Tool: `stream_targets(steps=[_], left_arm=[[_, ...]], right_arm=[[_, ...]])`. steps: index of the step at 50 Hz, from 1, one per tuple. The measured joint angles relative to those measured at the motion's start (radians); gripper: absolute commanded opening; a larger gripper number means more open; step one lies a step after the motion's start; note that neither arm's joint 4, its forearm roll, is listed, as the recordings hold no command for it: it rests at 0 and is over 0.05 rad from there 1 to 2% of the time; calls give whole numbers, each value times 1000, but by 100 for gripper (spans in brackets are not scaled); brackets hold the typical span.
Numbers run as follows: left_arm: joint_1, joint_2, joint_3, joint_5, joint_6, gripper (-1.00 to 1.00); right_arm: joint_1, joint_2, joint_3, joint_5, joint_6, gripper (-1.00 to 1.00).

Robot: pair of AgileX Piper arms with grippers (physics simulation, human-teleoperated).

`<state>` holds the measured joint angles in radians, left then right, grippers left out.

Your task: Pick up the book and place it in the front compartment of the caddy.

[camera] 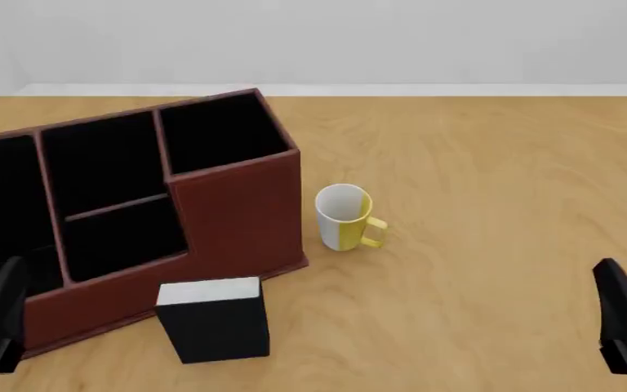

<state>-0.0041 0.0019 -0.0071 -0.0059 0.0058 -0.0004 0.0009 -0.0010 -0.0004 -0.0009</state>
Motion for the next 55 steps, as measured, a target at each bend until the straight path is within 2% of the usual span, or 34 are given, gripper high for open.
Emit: stream_targets(steps=[10, 21, 31, 42, 49, 55], left_arm=[[-6, -1, -5, 8, 1, 100], [-54, 0, -53, 42, 47, 100], [-189, 53, -191, 137, 97, 100], [-337, 203, -385, 246, 188, 100], [-430, 303, -510, 325, 221, 100], [-501, 392, -588, 374, 276, 100]], right_arm=[[-5, 8, -1, 0, -9, 100], [-10, 5, -2, 4, -5, 100], [-13, 11, -1, 2, 7, 100], [-17, 27, -1, -2, -5, 100], [-16, 35, -1, -4, -14, 100], [-14, 46, 0, -9, -22, 100]])
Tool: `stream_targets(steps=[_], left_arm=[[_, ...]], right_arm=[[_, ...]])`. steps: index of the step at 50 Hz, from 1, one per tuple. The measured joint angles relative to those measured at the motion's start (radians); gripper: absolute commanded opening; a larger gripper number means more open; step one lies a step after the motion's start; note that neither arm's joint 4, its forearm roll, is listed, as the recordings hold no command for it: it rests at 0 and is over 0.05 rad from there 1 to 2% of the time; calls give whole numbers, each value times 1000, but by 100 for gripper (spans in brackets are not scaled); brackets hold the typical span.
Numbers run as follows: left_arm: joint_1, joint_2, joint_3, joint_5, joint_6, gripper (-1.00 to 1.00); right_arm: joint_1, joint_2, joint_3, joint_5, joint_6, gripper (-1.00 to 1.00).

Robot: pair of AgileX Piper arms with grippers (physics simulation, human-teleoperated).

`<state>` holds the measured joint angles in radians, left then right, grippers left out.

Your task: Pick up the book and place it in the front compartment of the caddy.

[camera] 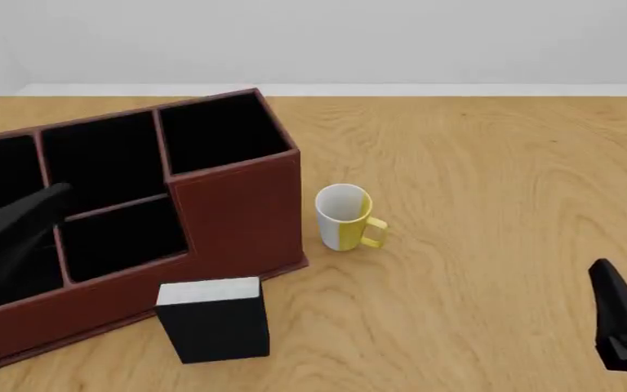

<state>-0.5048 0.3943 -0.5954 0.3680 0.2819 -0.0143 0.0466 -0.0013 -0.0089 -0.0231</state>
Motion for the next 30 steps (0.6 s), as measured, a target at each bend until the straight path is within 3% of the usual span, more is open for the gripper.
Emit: stream_targets(steps=[21, 30], left_arm=[[-162, 321, -235, 144, 204, 100], [-207, 430, -342, 221, 253, 100]], right_arm=[[5, 34, 1, -24, -24, 100], [7, 48, 1, -36, -30, 100]])
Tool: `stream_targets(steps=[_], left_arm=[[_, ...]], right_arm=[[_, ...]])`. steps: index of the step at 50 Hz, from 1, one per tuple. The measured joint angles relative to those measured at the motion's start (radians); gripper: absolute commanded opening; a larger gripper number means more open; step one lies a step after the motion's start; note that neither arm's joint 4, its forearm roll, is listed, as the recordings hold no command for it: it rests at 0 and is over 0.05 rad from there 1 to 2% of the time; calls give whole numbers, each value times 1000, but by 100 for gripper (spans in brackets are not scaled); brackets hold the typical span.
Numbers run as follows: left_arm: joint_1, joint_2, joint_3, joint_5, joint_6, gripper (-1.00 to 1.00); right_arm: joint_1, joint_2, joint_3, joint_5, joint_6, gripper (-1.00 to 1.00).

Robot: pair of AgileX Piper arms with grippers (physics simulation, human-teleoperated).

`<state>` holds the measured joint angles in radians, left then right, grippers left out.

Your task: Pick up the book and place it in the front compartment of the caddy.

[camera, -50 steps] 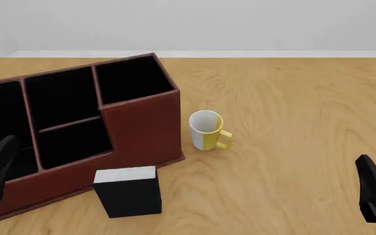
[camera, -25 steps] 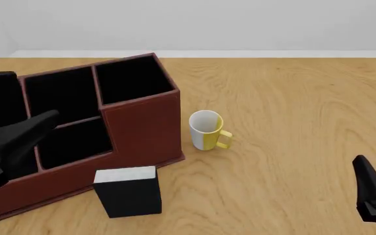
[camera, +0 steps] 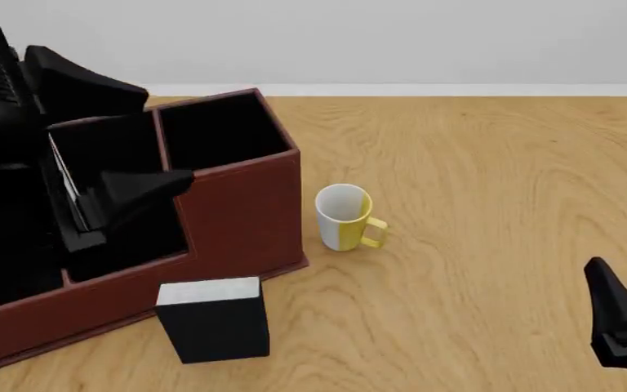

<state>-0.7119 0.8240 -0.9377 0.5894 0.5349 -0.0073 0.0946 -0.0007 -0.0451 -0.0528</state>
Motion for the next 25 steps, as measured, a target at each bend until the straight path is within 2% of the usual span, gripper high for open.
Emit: stream_targets(steps=[14, 25], left_arm=[[-20, 128, -83, 64, 26, 100], [-59, 181, -116, 135, -7, 100]], right_arm=[[0, 6, 0, -6, -3, 100], [3, 14, 0, -11, -8, 100]])
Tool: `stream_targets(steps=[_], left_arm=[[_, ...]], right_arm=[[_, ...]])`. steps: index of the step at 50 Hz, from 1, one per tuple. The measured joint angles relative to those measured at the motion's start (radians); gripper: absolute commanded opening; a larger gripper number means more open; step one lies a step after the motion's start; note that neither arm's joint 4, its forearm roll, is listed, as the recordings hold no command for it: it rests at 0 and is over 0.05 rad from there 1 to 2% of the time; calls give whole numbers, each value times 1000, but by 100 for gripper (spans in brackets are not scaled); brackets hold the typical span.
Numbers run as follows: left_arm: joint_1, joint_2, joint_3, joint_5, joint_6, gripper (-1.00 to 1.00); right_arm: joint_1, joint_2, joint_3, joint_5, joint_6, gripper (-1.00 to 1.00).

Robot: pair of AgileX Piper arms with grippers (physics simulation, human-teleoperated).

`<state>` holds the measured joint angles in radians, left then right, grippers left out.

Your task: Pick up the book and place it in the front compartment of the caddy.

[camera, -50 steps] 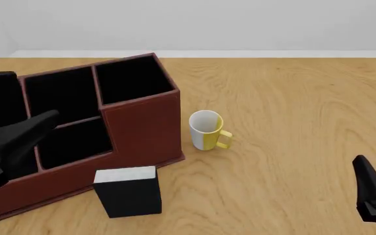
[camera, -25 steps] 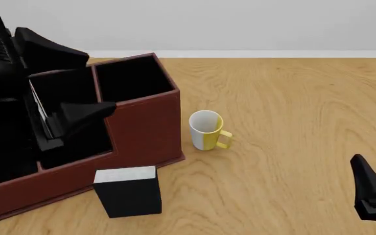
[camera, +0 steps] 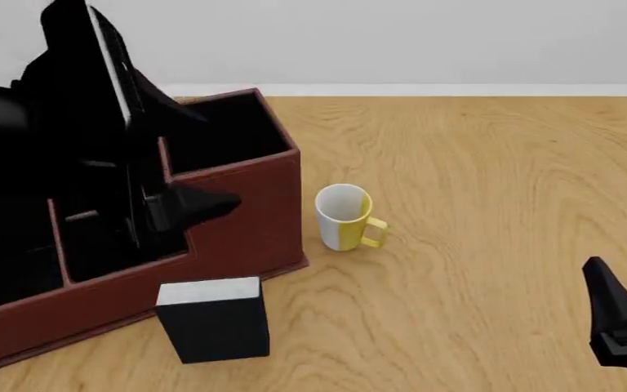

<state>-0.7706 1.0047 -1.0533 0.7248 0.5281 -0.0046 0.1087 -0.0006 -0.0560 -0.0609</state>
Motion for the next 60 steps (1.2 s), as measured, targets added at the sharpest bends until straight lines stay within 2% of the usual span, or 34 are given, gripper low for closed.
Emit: stream_targets(steps=[16, 30, 45, 60], left_arm=[[-77, 21, -49, 108, -54, 100], [-116, 32, -50, 175, -64, 100], [-107, 43, 5, 198, -21, 100], [-62, 52, 65, 176, 37, 100]], right_arm=[[6, 17, 0, -12, -12, 100], [10, 31, 0, -22, -20, 100], [13, 36, 0, -26, -21, 100], [13, 25, 0, -17, -20, 100]])
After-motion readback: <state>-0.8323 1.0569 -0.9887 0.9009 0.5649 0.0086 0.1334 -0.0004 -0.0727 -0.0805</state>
